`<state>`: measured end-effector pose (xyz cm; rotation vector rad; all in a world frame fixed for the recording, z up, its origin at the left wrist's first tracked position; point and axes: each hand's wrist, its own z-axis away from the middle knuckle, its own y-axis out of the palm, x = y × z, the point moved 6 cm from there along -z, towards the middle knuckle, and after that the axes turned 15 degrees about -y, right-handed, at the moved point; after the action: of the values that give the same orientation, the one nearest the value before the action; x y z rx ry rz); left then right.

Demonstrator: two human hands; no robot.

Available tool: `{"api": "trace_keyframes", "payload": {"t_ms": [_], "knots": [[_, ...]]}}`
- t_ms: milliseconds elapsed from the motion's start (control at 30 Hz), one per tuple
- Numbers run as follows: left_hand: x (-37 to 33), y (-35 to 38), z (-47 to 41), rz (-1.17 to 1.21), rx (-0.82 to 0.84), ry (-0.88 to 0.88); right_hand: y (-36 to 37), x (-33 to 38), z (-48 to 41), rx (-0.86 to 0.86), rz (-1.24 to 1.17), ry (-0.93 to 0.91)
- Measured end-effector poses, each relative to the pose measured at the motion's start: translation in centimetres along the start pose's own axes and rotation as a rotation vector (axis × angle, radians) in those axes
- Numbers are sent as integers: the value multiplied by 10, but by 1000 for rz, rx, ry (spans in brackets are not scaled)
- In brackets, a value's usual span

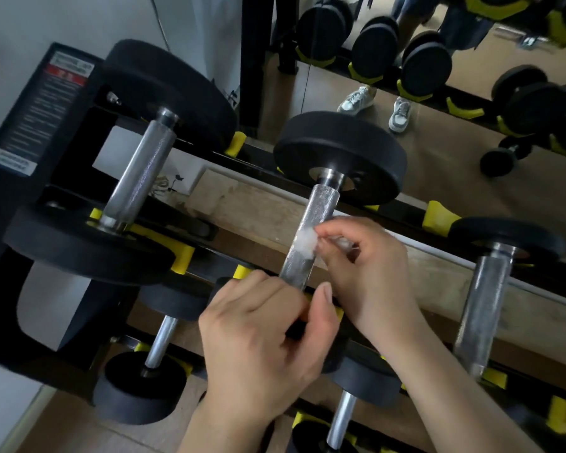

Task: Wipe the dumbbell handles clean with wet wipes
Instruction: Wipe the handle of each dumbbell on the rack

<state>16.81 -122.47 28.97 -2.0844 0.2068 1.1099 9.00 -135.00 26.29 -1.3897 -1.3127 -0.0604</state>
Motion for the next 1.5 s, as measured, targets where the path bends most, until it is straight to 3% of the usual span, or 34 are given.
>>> {"api": "trace_keyframes", "payload": {"t_ms": [100, 233, 367, 533, 633, 767, 900, 1000, 1067, 1133, 1233, 1367, 1500], "knots": [[2, 1, 0, 12, -4, -17, -14, -4, -7, -192, 195, -118], [8, -9, -5, 95, -25, -29, 6, 14, 7, 31, 43, -265], [11, -13, -10, 166, -42, -48, 0, 8, -19, -71, 106, -242], [11, -13, -9, 183, -26, -54, 11, 17, -1, 153, 10, -329], [11, -11, -9, 183, -11, -71, -1, 5, -17, -7, 75, -267], [8, -9, -9, 127, 16, -70, 10, 17, 3, 184, -24, -325], [6, -6, -8, 62, 40, -72, -7, -2, -21, 21, 87, -184], [6, -6, -8, 44, 48, -68, 3, 6, 0, 121, -50, -176], [5, -5, -8, 34, 44, -72, 3, 5, 7, 107, -236, -73], [4, -5, -7, 30, 39, -75, 2, 2, 2, 57, -275, -3], [2, -3, -6, -16, 50, -60, 1, -4, -5, -26, -130, 12], [-3, 6, -2, -215, 169, 7, -5, -16, -2, -195, -169, 34], [1, 9, 2, -368, 351, 100, 1, -4, 15, -10, -204, -63]]}}
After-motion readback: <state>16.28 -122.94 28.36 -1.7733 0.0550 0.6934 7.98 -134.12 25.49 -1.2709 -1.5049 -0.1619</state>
